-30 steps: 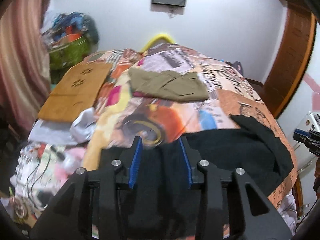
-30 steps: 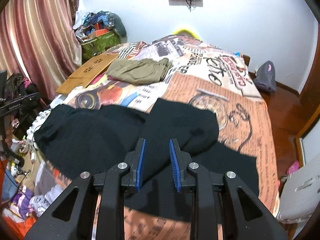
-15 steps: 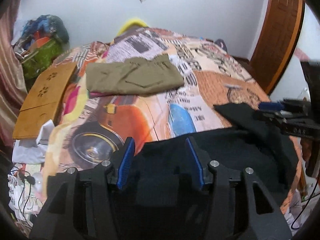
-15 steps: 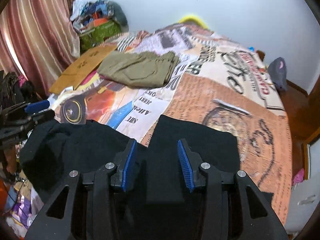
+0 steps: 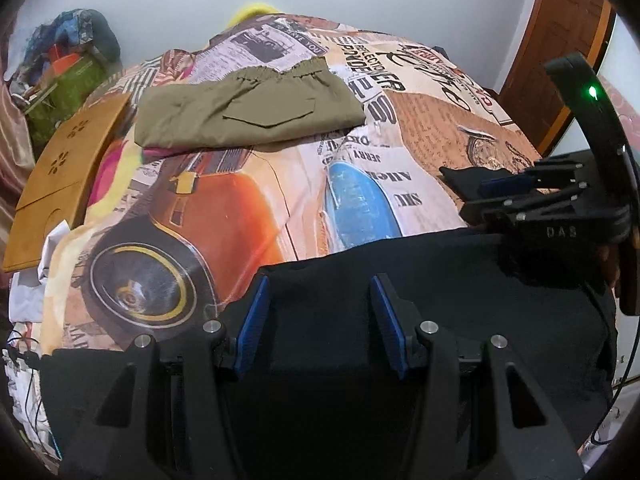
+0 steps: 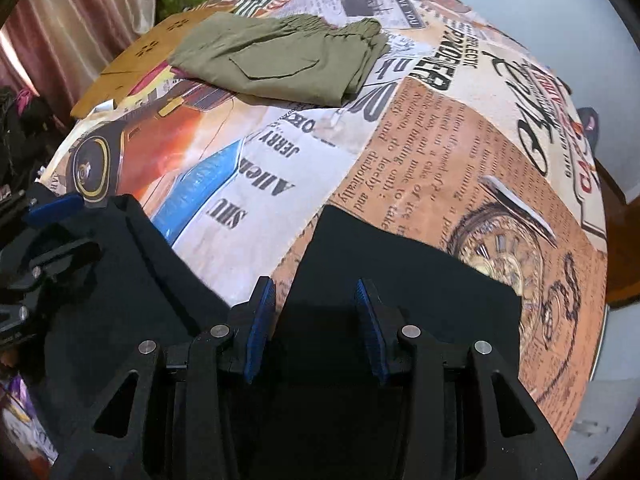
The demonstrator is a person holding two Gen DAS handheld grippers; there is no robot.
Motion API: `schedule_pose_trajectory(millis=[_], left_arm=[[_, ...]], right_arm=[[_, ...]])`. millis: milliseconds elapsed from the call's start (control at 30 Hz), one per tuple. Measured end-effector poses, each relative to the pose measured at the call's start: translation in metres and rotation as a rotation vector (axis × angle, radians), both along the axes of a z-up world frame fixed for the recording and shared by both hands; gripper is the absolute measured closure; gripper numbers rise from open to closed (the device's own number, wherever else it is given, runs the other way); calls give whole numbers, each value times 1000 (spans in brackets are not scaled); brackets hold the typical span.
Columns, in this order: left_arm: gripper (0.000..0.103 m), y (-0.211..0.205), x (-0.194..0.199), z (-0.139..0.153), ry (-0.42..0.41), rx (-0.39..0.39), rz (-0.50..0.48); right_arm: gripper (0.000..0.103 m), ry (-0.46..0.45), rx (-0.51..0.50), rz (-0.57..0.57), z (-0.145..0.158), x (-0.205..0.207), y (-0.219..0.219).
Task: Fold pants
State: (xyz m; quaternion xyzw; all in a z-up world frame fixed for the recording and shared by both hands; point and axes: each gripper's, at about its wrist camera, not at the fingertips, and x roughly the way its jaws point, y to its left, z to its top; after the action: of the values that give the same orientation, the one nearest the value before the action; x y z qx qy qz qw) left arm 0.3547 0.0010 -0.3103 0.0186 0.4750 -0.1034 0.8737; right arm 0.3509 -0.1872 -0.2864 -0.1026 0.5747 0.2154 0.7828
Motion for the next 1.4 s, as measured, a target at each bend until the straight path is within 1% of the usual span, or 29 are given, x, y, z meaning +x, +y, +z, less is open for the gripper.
schedule_pose_trajectory(millis=[33,67,133,200,233,333,533,567,667,767,833,900,967,1033,1100,1167,1267,1300,1367,1400], left_arm=[[51,0,0,-1,2,0,1],[51,0,0,-1,2,1,2],[51,0,-1,1,-1,-1,6],[51,0,-4,5,-6,-4,3],[51,-1,-6,8,-11,0,2],[51,-2,-12,18,-31,16,-6],[51,-13,-25,40,-65,28,-21],[51,-17,-27,44,-69,27,-28],[50,-31,-32,52,-81,30,-54],[47,-52,-36,59,-89,34,-94],[42,-68,-38,62,-86,34,-135],[39,-85,-37,60,-66,36,-187],[39,-103,-32,54,-33,44,-221],[39,-116,-26,48,11,30,-239],[39,-125,-21,46,21,28,-232],[39,-128,-20,47,-2,46,-217],[39,-117,-19,50,-10,19,-179],[39,-112,-18,50,-11,15,-161],[39,-102,-16,51,-21,25,-128],[39,-95,-14,52,-34,37,-109]], right_arm=[[72,9,8,-2,0,1,0],[76,14,11,-4,0,2,0],[93,7,5,2,1,1,1],[95,-8,2,6,4,-3,-1],[98,-16,6,2,5,-4,-2],[99,-46,42,-21,18,-8,-10],[99,-165,131,-108,68,-29,-52],[99,-194,145,-129,80,-37,-64],[99,-249,176,-177,103,-58,-90],[99,-290,197,-226,116,-82,-118],[99,-298,202,-253,119,-96,-132],[99,-309,186,-266,117,-114,-144],[99,-316,150,-280,110,-131,-153],[99,-311,135,-279,105,-138,-161],[99,-290,138,-286,99,-140,-165],[99,-282,139,-287,96,-138,-165],[97,-258,164,-253,93,-125,-154],[94,-253,177,-236,93,-119,-147],[83,-251,188,-198,91,-106,-129],[72,-252,187,-176,89,-97,-118]])
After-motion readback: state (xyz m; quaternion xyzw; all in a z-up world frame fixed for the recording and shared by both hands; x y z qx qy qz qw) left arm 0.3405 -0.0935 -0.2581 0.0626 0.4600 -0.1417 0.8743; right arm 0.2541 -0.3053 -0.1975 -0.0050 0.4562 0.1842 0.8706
